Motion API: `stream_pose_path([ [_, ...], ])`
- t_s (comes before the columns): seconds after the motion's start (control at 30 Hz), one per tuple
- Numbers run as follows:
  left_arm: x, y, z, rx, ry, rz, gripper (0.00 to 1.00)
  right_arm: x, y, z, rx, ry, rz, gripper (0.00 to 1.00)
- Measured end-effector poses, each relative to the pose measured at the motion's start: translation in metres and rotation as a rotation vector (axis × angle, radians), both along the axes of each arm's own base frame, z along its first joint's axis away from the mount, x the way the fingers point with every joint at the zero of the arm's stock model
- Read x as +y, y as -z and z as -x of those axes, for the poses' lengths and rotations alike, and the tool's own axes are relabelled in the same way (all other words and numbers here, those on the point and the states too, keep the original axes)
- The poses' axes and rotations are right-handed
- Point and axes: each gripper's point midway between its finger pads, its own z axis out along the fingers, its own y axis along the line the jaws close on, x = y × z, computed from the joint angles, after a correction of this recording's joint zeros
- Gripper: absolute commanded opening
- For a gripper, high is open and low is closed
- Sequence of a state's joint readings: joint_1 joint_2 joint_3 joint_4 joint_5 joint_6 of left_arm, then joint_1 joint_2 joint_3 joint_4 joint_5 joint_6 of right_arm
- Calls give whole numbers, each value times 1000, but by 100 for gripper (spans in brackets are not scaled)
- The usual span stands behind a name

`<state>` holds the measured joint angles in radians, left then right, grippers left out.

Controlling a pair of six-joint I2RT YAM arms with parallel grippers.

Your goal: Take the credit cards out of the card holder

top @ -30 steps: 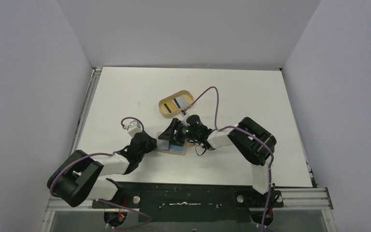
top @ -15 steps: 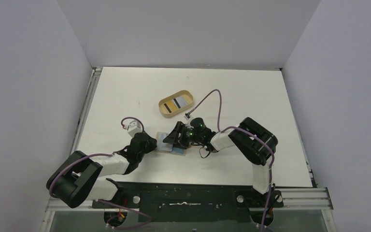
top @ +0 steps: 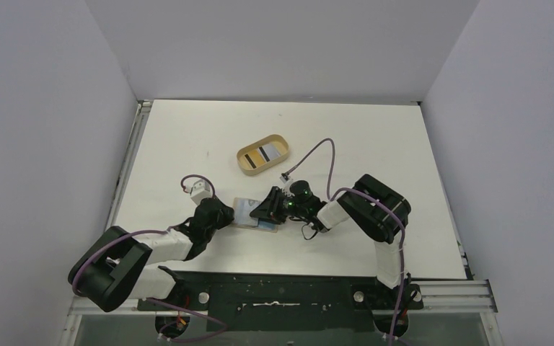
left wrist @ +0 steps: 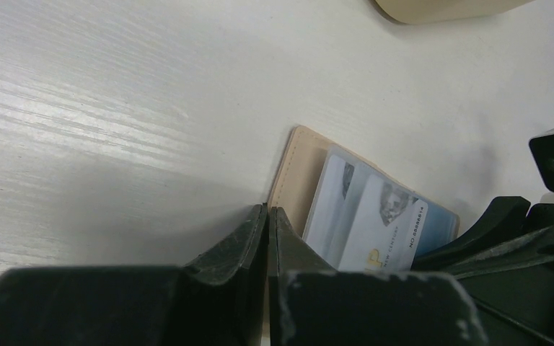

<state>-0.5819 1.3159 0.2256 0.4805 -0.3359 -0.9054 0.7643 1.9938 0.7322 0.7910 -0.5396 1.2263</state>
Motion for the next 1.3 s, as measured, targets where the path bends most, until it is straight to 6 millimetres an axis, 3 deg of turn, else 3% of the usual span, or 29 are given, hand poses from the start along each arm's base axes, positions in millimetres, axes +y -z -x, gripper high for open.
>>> stream_pose_path([
  [0.33, 0, 0, 1, 4, 2, -2, 0, -7, 1, 0, -5, 10, -14, 31],
  [0.7, 1, 0, 2, 6, 2, -2, 0, -15, 3, 1, 2, 22, -24, 25],
  [1.07, 1, 0, 2, 7, 3, -3, 0, -10, 2, -4, 3, 22, -34, 31],
  [1.3, 1, 0, 2, 8, 3, -3, 0, -5, 0, -8, 3, 19, -32, 25],
])
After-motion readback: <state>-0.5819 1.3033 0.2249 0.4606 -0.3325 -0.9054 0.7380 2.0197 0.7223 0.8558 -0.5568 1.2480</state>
